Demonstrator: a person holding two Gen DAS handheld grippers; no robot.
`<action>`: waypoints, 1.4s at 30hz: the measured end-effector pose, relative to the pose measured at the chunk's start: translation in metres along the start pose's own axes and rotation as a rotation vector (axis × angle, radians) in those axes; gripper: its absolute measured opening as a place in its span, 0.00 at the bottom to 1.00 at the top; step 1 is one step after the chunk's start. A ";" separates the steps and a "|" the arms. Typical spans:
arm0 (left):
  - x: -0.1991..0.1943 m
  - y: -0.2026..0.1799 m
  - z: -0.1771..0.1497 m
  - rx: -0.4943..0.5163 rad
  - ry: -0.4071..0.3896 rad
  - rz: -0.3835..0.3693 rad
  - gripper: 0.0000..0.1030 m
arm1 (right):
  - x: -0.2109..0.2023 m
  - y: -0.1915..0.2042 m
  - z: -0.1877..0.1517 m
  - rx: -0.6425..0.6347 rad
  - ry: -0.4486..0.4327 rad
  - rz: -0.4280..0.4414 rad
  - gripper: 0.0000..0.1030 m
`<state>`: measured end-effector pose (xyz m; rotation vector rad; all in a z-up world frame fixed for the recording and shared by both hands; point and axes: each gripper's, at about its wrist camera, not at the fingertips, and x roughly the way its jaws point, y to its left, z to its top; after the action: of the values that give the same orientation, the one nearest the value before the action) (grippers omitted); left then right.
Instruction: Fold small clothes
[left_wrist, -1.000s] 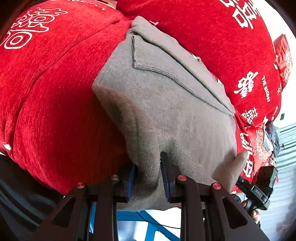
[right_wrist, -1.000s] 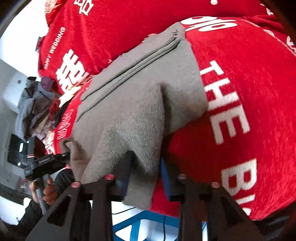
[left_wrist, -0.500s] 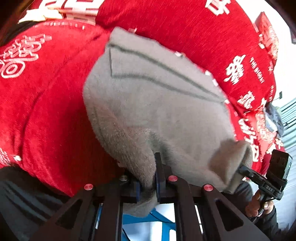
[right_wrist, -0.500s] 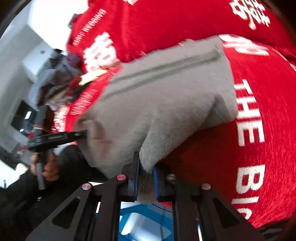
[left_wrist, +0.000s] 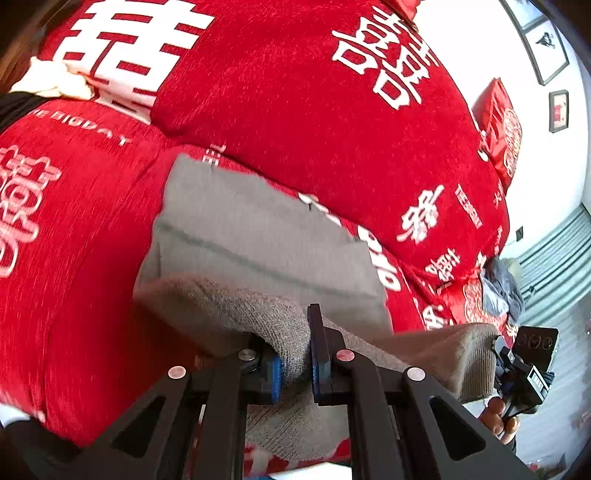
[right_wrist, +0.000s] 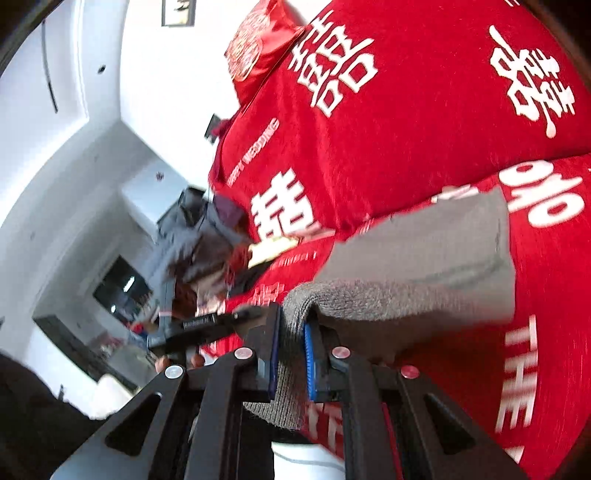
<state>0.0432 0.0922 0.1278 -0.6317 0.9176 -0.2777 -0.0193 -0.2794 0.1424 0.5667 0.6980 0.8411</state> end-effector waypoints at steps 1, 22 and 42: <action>0.004 -0.001 0.009 -0.008 -0.001 -0.004 0.12 | 0.006 -0.005 0.012 0.009 -0.015 -0.004 0.12; 0.143 0.113 0.108 -0.401 0.134 0.000 0.89 | 0.150 -0.215 0.112 0.413 0.114 -0.489 0.27; 0.149 -0.017 0.001 0.488 0.304 0.320 0.97 | 0.156 -0.115 0.068 -0.263 0.425 -0.739 0.67</action>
<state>0.1323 0.0076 0.0413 0.0137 1.1732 -0.2995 0.1594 -0.2269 0.0562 -0.1315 1.0724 0.3388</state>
